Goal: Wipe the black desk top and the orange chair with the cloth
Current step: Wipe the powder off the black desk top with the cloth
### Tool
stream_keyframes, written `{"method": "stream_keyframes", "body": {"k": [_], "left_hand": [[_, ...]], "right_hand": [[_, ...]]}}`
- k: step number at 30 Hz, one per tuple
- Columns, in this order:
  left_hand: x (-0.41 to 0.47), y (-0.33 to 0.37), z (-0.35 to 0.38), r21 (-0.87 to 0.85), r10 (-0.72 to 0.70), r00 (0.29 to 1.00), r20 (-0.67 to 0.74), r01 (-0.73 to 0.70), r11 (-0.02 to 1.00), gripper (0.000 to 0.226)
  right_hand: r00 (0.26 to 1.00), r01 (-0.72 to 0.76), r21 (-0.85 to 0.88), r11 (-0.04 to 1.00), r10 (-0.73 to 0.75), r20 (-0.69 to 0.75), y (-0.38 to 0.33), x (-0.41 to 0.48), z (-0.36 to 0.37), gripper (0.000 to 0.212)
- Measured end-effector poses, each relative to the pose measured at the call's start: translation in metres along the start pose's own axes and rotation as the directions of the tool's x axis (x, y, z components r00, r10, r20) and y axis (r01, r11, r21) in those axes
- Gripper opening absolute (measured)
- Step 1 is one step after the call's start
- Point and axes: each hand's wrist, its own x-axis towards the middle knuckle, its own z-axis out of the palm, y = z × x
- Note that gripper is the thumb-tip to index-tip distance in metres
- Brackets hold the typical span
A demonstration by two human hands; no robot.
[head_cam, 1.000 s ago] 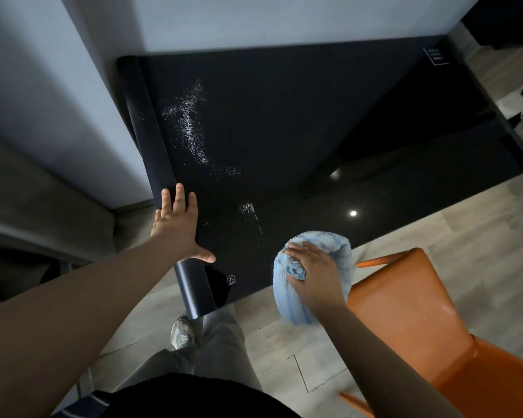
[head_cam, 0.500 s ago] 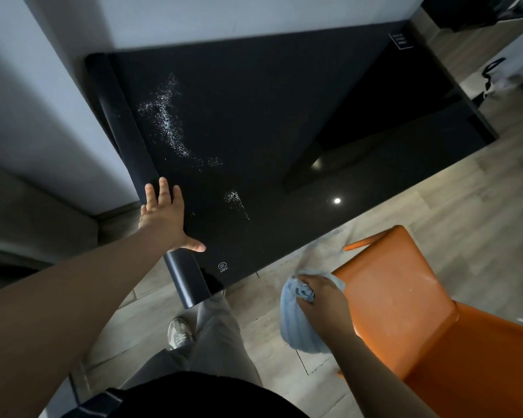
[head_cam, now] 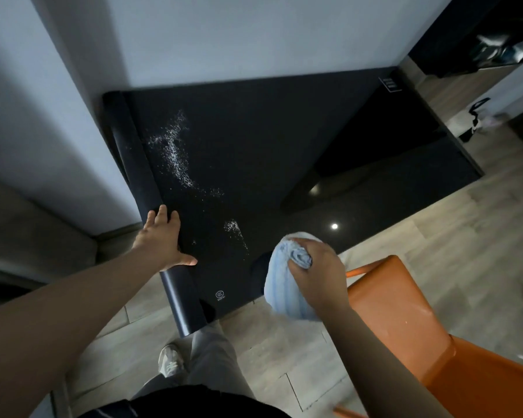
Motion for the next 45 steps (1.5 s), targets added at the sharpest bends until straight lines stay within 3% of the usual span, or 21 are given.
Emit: {"method": "stream_keyframes", "body": {"k": [2, 11, 19, 22, 28, 34, 45], "left_hand": [[0.001, -0.005, -0.008, -0.013, -0.021, 0.999, -0.024, 0.021, 1.000, 0.126], [0.031, -0.037, -0.055, -0.139, -0.115, 0.991, -0.071, 0.104, 0.985, 0.112], [0.077, -0.054, -0.073, -0.206, -0.193, 0.974, -0.121, 0.165, 0.965, 0.107], [0.097, -0.059, -0.079, -0.226, -0.206, 0.970, -0.132, 0.173, 0.959, 0.105], [0.130, -0.071, -0.089, -0.221, -0.203, 0.966, -0.160, 0.165, 0.961, 0.106], [0.147, -0.079, -0.091, -0.128, -0.203, 0.977, -0.059, 0.195, 0.972, 0.123], [0.155, -0.075, -0.092, -0.099, -0.187, 0.982, -0.036, 0.183, 0.978, 0.123]], "right_hand": [[0.986, 0.101, 0.109, 0.989, -0.085, -0.141, -0.019, 0.015, -0.017, 0.034], [0.914, 0.376, 0.132, 0.917, -0.344, -0.214, -0.111, 0.142, -0.040, 0.013], [0.833, 0.529, 0.082, 0.844, -0.500, -0.236, -0.175, 0.243, -0.038, 0.015], [0.822, 0.552, 0.065, 0.831, -0.530, -0.208, -0.197, 0.284, -0.031, 0.020], [0.829, 0.553, 0.045, 0.832, -0.543, -0.132, -0.231, 0.358, 0.002, 0.008], [0.850, 0.527, 0.101, 0.844, -0.521, -0.075, -0.255, 0.411, 0.038, 0.009], [0.847, 0.526, 0.049, 0.849, -0.518, -0.116, -0.286, 0.448, 0.084, 0.016]]}}
